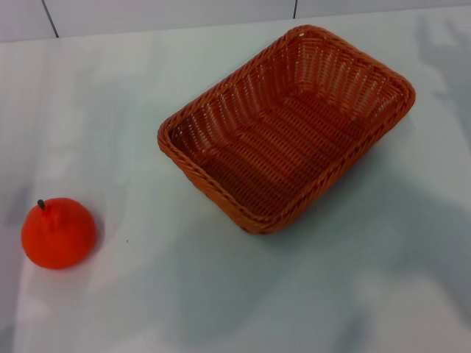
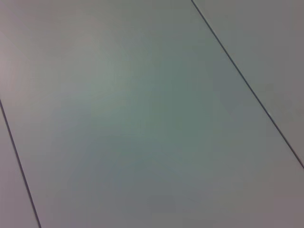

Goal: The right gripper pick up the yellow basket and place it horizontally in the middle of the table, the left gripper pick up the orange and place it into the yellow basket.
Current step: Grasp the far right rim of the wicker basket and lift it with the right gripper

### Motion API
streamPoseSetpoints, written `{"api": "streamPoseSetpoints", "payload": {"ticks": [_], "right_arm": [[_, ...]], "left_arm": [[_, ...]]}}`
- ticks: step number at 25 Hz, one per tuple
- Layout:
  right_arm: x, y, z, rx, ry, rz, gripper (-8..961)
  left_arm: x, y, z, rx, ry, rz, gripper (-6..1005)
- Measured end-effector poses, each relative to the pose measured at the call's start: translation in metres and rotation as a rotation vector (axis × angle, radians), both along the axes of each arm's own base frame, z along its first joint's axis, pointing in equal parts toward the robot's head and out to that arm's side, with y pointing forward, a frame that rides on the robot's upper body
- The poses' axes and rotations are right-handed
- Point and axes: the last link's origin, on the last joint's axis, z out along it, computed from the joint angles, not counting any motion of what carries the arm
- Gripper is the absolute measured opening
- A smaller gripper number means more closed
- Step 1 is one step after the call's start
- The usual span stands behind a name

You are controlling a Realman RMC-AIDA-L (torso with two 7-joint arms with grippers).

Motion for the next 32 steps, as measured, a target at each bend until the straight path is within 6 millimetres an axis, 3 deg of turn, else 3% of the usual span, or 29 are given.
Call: {"api": "streamPoseSetpoints", "payload": {"ticks": [3,15,19,23,28,32], "right_arm": [[0.000,0.000,0.000,-0.001,0.001,-0.003,509],[0.002,0.006,-0.003,-0.040,-0.012,-0.019,516],[-0.003,0.019,0.001,-0.184,-0.044,0.028,518],[-0.017,0.041,0.019,-0.437,-0.096,0.092,536],[-0.049,0.063,0.052,-0.715,-0.205,0.112,557],[-0.077,0.080,0.068,-0.915,-0.296,0.025,575]], "left_arm": [[0.000,0.000,0.000,-0.001,0.001,0.000,818],[-0.001,0.001,0.000,-0.004,-0.002,0.007,862],[-0.001,0.001,0.000,-0.004,-0.002,0.007,862],[-0.001,0.002,-0.001,-0.005,-0.004,0.009,862],[-0.003,0.003,-0.002,-0.017,-0.009,0.024,861],[-0.004,0.005,-0.004,-0.027,-0.017,0.033,861]]}}
